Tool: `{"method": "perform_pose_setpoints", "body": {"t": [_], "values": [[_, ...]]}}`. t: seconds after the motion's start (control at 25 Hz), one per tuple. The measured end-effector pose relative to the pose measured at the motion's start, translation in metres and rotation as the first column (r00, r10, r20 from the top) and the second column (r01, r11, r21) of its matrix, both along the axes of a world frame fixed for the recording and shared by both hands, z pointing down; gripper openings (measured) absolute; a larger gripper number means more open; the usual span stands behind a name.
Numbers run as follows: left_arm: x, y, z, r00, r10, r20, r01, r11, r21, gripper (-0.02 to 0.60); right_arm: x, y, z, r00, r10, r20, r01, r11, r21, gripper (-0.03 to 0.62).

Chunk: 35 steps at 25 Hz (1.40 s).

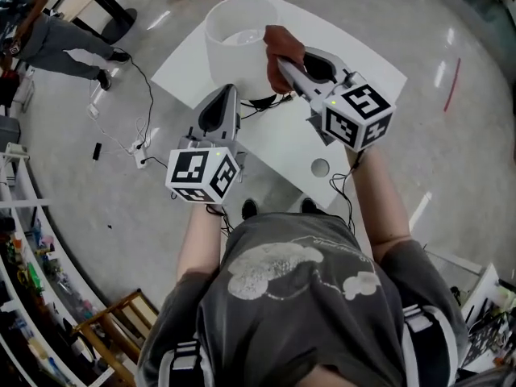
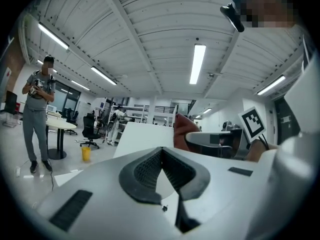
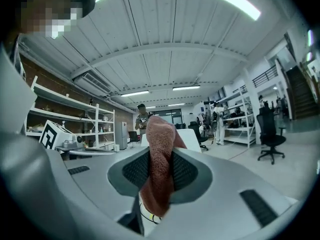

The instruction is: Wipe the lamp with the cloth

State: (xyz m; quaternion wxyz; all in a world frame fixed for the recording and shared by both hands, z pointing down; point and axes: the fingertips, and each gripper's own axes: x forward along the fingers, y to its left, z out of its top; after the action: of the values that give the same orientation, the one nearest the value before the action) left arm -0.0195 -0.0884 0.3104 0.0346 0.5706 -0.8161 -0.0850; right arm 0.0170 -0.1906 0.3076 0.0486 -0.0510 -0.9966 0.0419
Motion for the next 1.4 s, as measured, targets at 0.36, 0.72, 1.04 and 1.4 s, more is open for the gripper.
{"method": "perform_pose_setpoints", "body": {"t": [0.36,0.72,1.04,1.4], "values": [[-0.006,0.004,0.015,0.992,0.122,-0.035,-0.122,0.993,-0.002,0.008,0.013,0.003,0.055,0.982,0.142,-0.121,-0.146,0.989,-0.03,0.092],[-0.016,0.034,0.037,0.97,0.231,-0.07,-0.233,0.972,-0.025,0.008,0.032,0.031,0.127,0.922,0.288,-0.259,-0.322,0.942,-0.096,0.092],[-0.022,0.046,0.047,0.942,0.325,-0.083,-0.328,0.944,-0.034,0.008,0.046,0.055,0.123,0.884,0.391,-0.258,-0.424,0.901,-0.088,0.092],[-0.017,0.045,0.021,0.942,0.332,-0.039,-0.332,0.943,0.015,0.008,0.039,0.061,0.031,0.918,0.385,-0.094,-0.391,0.919,-0.048,0.092]]}}
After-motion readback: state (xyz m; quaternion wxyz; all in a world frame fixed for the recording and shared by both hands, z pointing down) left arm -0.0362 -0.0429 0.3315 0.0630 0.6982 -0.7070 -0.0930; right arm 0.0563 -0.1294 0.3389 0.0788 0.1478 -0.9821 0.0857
